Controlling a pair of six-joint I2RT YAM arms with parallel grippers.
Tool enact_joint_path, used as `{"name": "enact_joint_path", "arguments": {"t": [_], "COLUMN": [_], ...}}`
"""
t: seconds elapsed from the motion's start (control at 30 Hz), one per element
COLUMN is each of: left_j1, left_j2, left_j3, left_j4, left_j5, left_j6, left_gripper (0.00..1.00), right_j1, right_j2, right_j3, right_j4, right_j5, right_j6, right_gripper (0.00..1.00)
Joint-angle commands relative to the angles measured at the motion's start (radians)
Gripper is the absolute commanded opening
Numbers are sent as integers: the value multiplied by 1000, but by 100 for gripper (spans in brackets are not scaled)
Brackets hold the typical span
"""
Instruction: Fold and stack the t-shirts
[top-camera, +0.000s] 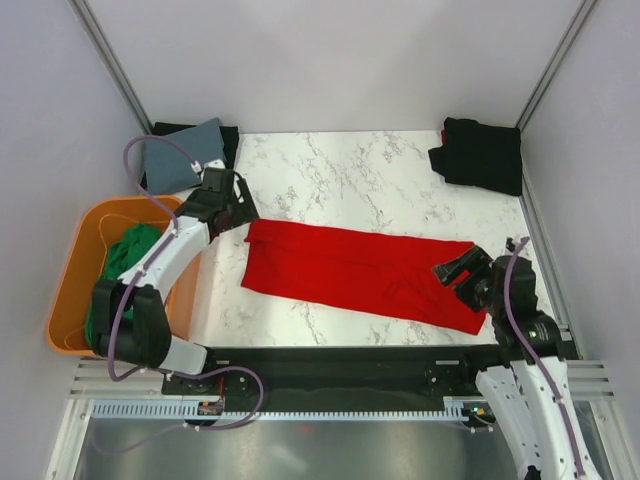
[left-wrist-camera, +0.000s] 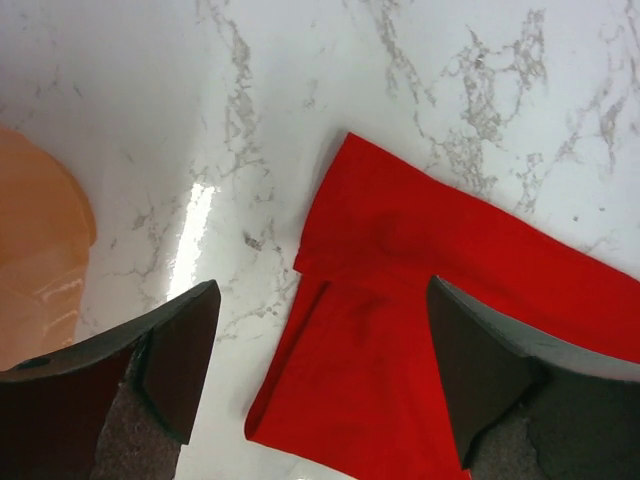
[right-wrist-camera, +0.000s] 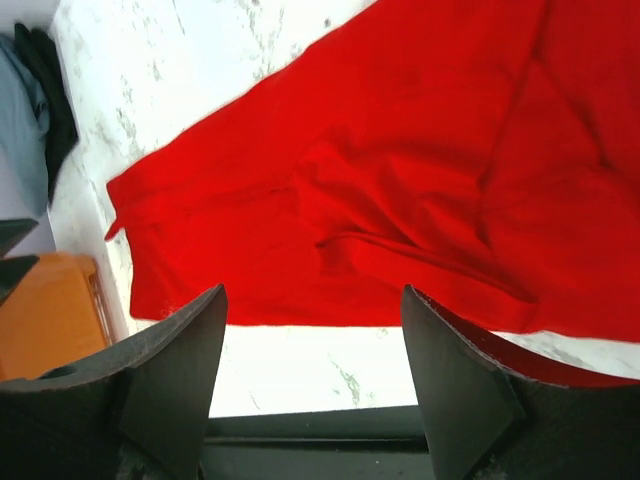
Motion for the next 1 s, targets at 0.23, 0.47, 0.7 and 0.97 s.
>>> {"name": "enact_joint_path", "arguments": {"t": [0.23,0.47,0.7,0.97], "left_j1": [-247,-281,-285,-422], "left_j2": [215,351,208,1], "left_j3": [111,87,-134,-370], "left_j4": [26,28,15,15], "left_j5": [58,120,166,230], "left_j6": [-18,-48,-142,-419], "left_gripper": [86,83,79,77], "right_j1": [1,41,27,71], "right_j2": [493,905,1344,1861], "right_j3": [-59,-26,270,957], "right_j4": [381,524,506,270], "right_j5": [-144,-149,-117,-152], "right_j6": [48,62,-47,-147], "right_gripper": [78,79,79,77]}}
